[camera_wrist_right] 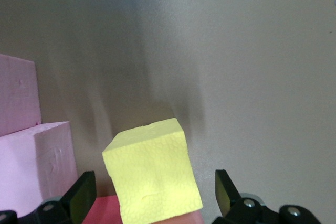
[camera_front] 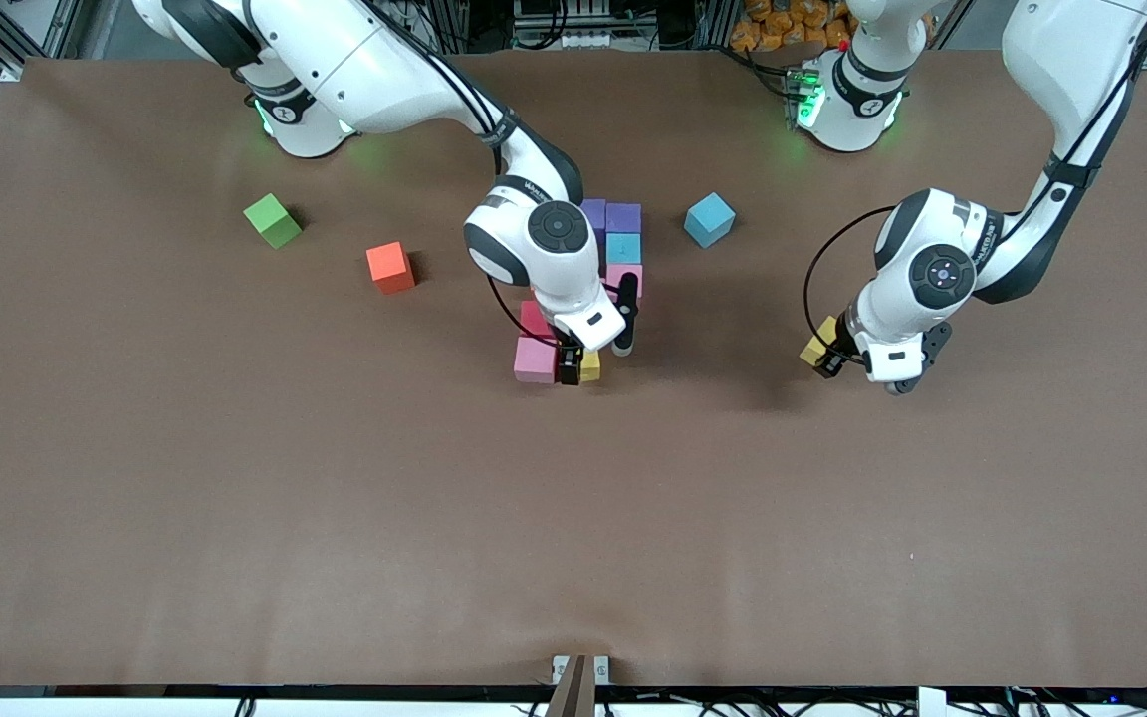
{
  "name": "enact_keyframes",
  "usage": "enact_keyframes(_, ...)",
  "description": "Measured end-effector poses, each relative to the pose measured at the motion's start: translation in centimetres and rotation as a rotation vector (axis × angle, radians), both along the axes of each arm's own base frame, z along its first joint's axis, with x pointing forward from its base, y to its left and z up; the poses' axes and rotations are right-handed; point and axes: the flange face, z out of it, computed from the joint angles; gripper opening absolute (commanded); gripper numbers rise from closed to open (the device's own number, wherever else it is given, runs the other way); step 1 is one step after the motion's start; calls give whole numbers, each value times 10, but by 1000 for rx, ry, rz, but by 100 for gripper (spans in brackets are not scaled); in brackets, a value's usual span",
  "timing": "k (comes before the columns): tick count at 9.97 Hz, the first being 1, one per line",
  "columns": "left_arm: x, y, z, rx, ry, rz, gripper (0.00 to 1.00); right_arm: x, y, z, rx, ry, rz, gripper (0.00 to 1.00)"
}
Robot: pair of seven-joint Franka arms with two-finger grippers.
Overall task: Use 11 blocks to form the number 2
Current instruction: 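Carry the yellow cube to the shape while the right gripper withdraws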
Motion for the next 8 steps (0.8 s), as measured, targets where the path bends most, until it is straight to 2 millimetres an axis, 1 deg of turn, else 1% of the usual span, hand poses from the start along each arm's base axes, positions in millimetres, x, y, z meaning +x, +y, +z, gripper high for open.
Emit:
enact_keyframes(1,6,0,6,-1,-17,30,17,0,2,10,9,-11,1,100)
enact_keyframes(2,13,-2,12,-4,-33,69,17,1,3,27,22,-29,1,100)
enact_keyframes(3,18,-8,17,-12,-44,114,17,2,2,48,23,-42,-6,100)
enact_keyframes(5,28,-34,20,-43,-50,196,17,2,-13,100,-34,-41,-42,100)
enact_keyframes(6,30,-52,19,-57,-48,232,17,2,-25,130,-59,-46,-63,100)
enact_keyframes(7,29,-75,17,-67,-43,266,17,5,-47,152,-70,-58,-92,100)
enact_keyframes(8,27,-100,15,-78,-37,297,17,13,-79,164,-73,-71,-134,100)
